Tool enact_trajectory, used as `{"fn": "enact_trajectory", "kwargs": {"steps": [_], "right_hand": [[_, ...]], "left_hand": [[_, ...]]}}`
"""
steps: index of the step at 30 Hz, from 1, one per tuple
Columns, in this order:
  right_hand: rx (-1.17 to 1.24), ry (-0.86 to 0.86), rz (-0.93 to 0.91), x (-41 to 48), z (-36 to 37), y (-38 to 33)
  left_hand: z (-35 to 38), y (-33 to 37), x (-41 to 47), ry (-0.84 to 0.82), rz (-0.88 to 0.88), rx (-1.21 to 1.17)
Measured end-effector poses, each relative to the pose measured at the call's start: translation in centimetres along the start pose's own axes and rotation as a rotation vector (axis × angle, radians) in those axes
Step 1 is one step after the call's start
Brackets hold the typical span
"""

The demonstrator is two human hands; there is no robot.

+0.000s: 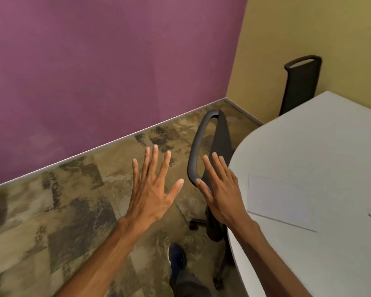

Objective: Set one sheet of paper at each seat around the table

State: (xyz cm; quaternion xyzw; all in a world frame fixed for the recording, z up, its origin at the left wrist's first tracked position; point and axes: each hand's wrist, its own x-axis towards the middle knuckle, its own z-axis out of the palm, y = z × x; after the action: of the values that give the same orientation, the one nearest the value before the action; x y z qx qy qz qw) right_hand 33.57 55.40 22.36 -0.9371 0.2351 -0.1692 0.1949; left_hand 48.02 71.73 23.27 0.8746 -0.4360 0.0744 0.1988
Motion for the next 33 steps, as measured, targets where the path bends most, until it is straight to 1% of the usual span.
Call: {"fn": "enact_trajectory", "kwargs": {"steps": [6, 13, 19, 27, 33], "right_hand": [[-0.019, 0.000, -0.029, 9.0, 2.5, -0.2], [0.018, 0.014, 0.056, 19.9, 4.9, 1.2], [0.011, 0.000, 0.119, 27.4, 6.0, 2.8], [-0.065, 0.034, 0.246, 34.5, 6.8, 5.3], [-0.138, 0.099, 0.338, 39.4, 8.0, 7.5]], "left_hand": [[1.4, -4.7, 7.8, -0.013, -0.020, 0.027], [4.0, -9.0, 18.0, -0.139, -0.023, 0.050], [5.3, -11.5, 25.5, -0.207, 0.005, 0.034], [8.8, -13.2, 35.5, -0.266, 0.147, -0.014], [12.1, -14.0, 44.3, -0.297, 0.288, -0.053]]}}
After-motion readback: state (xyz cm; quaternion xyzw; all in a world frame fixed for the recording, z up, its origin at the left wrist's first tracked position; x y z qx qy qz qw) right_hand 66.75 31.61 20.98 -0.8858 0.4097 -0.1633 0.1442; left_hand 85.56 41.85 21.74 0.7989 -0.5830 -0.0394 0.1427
